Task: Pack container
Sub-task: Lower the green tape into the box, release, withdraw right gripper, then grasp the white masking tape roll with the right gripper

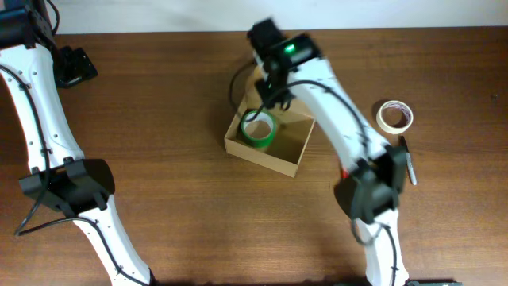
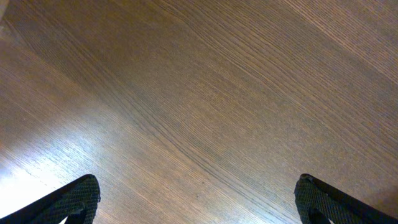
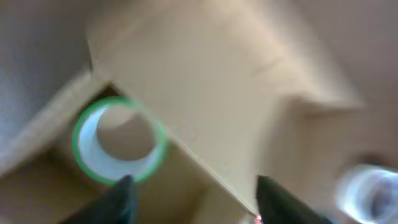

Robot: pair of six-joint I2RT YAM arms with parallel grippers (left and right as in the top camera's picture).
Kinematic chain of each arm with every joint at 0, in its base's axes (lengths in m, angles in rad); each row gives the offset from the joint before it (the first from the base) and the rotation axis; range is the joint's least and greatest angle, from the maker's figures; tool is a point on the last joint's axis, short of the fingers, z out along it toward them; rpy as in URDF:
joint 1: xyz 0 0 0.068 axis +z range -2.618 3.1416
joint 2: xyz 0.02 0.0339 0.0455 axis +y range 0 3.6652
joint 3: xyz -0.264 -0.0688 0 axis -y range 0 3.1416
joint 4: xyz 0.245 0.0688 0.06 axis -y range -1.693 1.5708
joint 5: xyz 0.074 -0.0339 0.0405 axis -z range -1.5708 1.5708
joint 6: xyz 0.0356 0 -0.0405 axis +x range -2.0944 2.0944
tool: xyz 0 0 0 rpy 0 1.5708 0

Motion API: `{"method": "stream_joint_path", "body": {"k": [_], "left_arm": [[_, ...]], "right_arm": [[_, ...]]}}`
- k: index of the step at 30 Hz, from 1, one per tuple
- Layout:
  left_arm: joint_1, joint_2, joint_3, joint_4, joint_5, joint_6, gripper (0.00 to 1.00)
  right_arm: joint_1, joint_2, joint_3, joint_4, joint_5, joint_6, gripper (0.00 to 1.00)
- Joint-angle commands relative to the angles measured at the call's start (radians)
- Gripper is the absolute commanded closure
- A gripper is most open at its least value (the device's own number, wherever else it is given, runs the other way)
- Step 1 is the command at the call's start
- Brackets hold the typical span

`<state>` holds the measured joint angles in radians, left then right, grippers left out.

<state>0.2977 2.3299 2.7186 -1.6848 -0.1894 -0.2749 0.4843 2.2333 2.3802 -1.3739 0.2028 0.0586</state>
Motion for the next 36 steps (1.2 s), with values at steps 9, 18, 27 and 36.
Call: {"method": "stream_joint_path", "body": {"k": [9, 18, 27, 36], "left_arm": [[0.006, -0.017, -0.003, -0.002, 0.010, 0.015, 0.00], [0.006, -0.017, -0.003, -0.002, 0.010, 0.015, 0.00], [0.006, -0.017, -0.003, -0.002, 0.010, 0.015, 0.00], [0.006, -0.017, -0.003, -0.002, 0.010, 0.015, 0.00]], "right_arm": [[-0.321, -0.294, 0.183, -0.169, 0.244, 0.175, 0.20], [-0.801, -0.166, -0.033, -0.141, -0.116, 0.242, 0.24], [-0.803, -0.085, -0.397, 0.110, -0.144, 0.289, 0.24], [-0.800, -0.084, -0.707, 0.369, -0.178, 0.291, 0.24]]}}
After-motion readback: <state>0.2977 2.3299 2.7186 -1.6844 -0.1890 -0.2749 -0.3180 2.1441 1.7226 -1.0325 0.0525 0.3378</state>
